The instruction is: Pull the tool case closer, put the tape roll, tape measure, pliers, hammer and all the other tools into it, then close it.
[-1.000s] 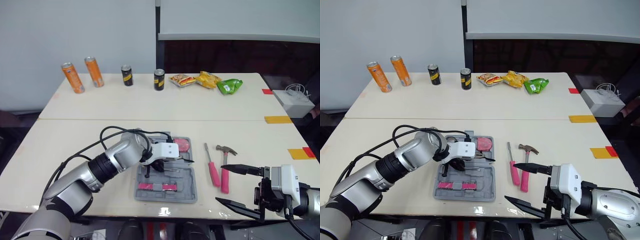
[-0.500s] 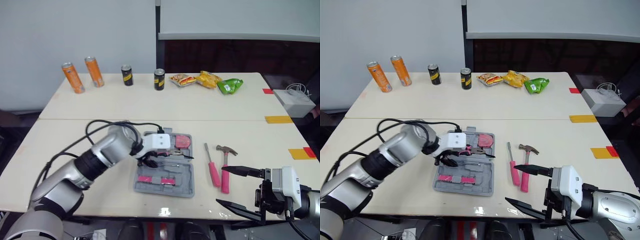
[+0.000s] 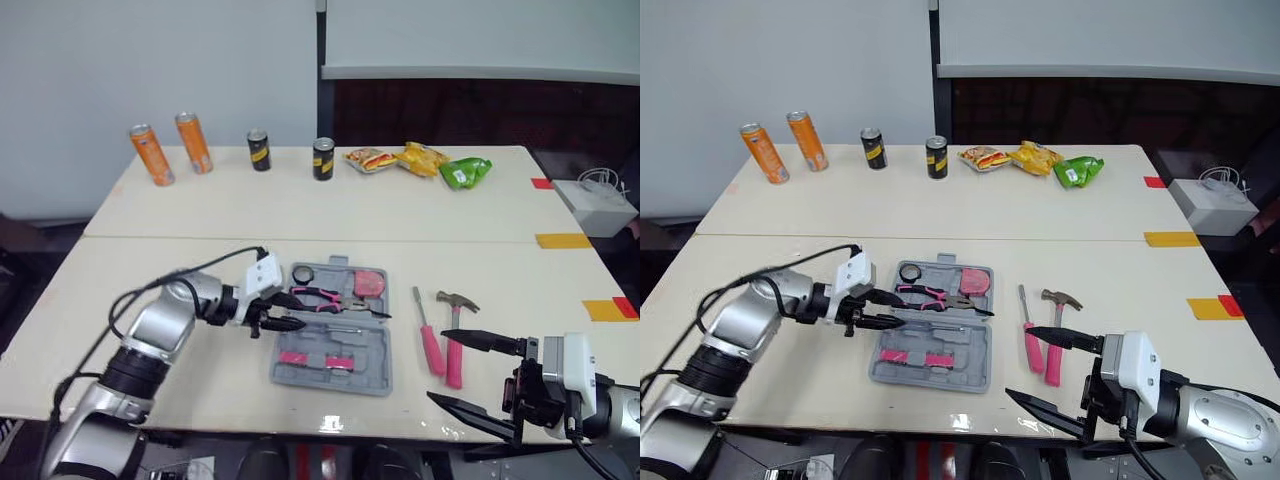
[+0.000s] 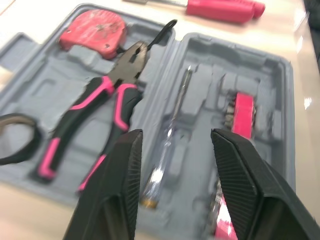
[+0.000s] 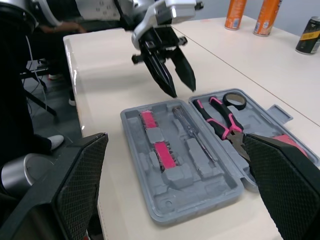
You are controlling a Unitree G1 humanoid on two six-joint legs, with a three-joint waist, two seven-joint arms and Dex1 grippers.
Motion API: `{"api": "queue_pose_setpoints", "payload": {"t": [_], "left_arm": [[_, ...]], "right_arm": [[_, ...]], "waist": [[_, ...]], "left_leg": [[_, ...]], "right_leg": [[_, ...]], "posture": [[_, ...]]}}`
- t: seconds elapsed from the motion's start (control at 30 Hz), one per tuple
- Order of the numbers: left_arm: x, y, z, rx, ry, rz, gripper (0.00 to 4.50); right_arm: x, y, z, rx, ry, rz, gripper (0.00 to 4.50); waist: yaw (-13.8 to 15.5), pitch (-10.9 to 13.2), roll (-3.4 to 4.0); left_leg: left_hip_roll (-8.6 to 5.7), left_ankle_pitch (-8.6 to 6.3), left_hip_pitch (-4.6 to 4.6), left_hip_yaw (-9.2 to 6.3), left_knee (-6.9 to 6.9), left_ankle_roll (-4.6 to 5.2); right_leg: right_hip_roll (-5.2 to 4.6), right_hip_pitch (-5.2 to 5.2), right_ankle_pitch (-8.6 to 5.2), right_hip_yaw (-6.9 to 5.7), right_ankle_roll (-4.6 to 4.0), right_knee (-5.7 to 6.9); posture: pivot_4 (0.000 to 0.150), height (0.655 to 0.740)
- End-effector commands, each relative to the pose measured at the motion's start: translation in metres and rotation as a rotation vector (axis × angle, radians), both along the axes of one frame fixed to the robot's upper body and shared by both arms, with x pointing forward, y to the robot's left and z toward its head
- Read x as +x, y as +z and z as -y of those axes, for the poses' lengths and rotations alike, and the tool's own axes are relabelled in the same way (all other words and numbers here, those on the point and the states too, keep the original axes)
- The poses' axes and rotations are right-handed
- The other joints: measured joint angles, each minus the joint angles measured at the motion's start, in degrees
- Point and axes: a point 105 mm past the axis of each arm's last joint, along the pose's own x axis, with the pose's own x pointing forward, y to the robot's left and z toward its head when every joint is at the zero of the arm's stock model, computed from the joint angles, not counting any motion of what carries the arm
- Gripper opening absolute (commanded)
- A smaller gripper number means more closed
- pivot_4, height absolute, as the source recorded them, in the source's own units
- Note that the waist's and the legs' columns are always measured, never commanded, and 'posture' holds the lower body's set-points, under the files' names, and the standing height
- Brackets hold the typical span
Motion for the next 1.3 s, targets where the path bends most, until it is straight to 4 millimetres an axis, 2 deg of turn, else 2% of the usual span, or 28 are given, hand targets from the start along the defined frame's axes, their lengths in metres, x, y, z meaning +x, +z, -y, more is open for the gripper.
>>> {"api": "queue_pose_setpoints", "payload": {"t": [0.03,0.1,0.13,0.4,0.53,0.63,0.77,0.8,0.9,1.0,1.03,1.1,1.17,1.2,1.23,1.3], "left_arm": [[0.003,0.004,0.0,-0.044,0.003,0.053,0.85],[0.004,-0.005,0.003,-0.036,0.0,0.054,0.15],[0.004,-0.008,0.004,-0.032,-0.004,0.056,0.05],[0.012,-0.029,0.014,0.019,0.016,0.06,0.05],[0.016,-0.049,0.013,0.116,0.031,0.061,0.05],[0.015,-0.07,0.007,0.226,0.06,-0.013,0.05],[0.009,-0.077,0.007,0.274,0.029,-0.045,0.05],[0.008,-0.075,0.008,0.264,0.026,-0.046,0.05],[0.008,-0.06,0.012,0.152,0.04,-0.037,0.05],[0.006,-0.02,0.017,-0.106,0.088,-0.058,0.05],[0.003,-0.006,0.016,-0.189,0.097,-0.056,0.05],[0.003,0.012,0.005,-0.289,0.183,-0.072,0.05],[0.003,0.019,-0.004,-0.318,0.257,-0.061,0.05],[0.002,0.021,-0.007,-0.321,0.279,-0.055,0.05],[0.002,0.031,-0.012,-0.399,0.324,-0.027,0.05],[-0.001,0.041,-0.029,-0.473,0.427,0.033,0.05]], "right_arm": [[-0.002,0.005,0.0,-0.002,-0.005,0.033,4.5],[-0.001,0.006,0.001,-0.005,-0.008,0.033,4.5],[-0.001,0.006,0.001,-0.007,-0.008,0.033,4.5],[-0.003,0.007,0.002,-0.012,-0.013,0.032,4.5],[-0.003,0.008,0.001,-0.012,-0.013,0.033,4.5],[-0.003,0.008,0.0,-0.01,-0.009,0.033,4.5],[-0.003,0.008,-0.001,-0.01,-0.006,0.032,4.5],[-0.003,0.008,-0.001,-0.011,-0.006,0.031,4.5],[-0.003,0.007,-0.001,-0.011,-0.01,0.028,4.5],[0.002,0.008,0.0,0.045,-0.057,0.031,4.5],[0.006,0.009,0.0,0.07,-0.083,0.039,4.5],[0.014,0.009,0.0,0.099,-0.146,0.065,4.5],[0.022,0.007,-0.001,0.116,-0.194,0.078,4.5],[0.024,0.006,-0.002,0.123,-0.201,0.078,4.5],[0.028,0.005,-0.003,0.143,-0.22,0.078,4.5],[0.039,0.008,-0.009,0.221,-0.257,0.078,4.5]], "waist": [[-0.13,0.0,0.0],[-0.25,0.0,0.0],[-0.31,-0.01,0.01],[-0.24,-0.01,0.01],[-0.22,-0.01,0.01],[-0.18,-0.04,0.03],[-0.16,-0.08,0.1],[-0.23,-0.08,0.08],[-0.41,-0.08,0.07],[-0.65,-0.05,0.01],[-0.67,-0.03,-0.02],[-0.87,-0.01,-0.05],[-0.99,-0.03,-0.02],[-1.08,-0.04,0.01],[-1.41,-0.05,0.02],[-1.78,-0.04,0.0]], "left_leg": [[0.0,0.0,0.0,0.01,0.0,0.01],[0.0,0.0,0.01,0.02,0.0,0.01],[0.0,0.0,0.01,0.02,-0.01,0.01],[-0.01,0.0,0.02,0.02,-0.01,0.01],[-0.01,0.0,0.03,0.01,-0.01,0.01],[-0.01,0.0,0.04,0.01,-0.01,0.02],[-0.12,-0.07,0.72,0.01,-0.06,-0.1],[-0.17,-0.12,0.85,0.03,-0.09,-0.17],[-0.28,-0.11,1.05,0.08,-0.19,-0.16],[-0.32,-0.1,0.99,0.1,-0.39,-0.14],[-0.32,-0.03,0.88,0.1,-0.44,-0.04],[-0.32,0.06,0.44,0.02,-0.44,0.12],[-0.32,0.09,0.1,-0.02,-0.41,0.16],[-0.33,0.1,0.02,-0.01,-0.39,0.19],[-0.33,0.11,-0.01,0.0,-0.39,0.2],[-0.33,0.08,-0.05,0.03,-0.4,0.23]], "right_leg": [[0.0,0.0,0.0,0.01,0.01,0.0],[0.0,0.0,0.0,0.01,0.01,0.03],[0.0,0.0,0.0,0.01,0.01,0.04],[-0.01,0.01,0.02,0.02,0.06,0.02],[-0.01,0.01,0.04,0.01,0.11,0.02],[-0.01,0.13,0.06,0.02,0.15,0.02],[-0.14,0.87,-0.06,0.02,0.34,-0.09],[-0.18,0.99,-0.23,0.04,0.64,-0.09],[-0.28,1.15,-0.27,0.11,0.71,-0.1],[-0.3,1.08,-0.27,0.1,0.71,-0.22],[-0.3,0.95,-0.06,0.09,0.34,-0.23],[-0.29,0.57,-0.05,0.0,0.31,-0.23],[-0.29,0.21,-0.05,-0.04,0.3,-0.14],[-0.29,0.04,-0.05,-0.04,0.29,-0.1],[-0.29,-0.03,-0.05,-0.03,0.29,-0.08],[-0.29,-0.01,-0.06,-0.02,0.28,-0.09]], "posture": [[0.15,0.74],[0.15,0.74],[0.15,0.74],[0.15,0.74],[0.15,0.74],[0.15,0.74],[0.15,0.74],[0.15,0.74],[0.15,0.74],[0.15,0.74],[0.15,0.74],[0.15,0.74],[0.15,0.74],[0.15,0.74],[0.15,0.74],[0.15,0.74]]}}
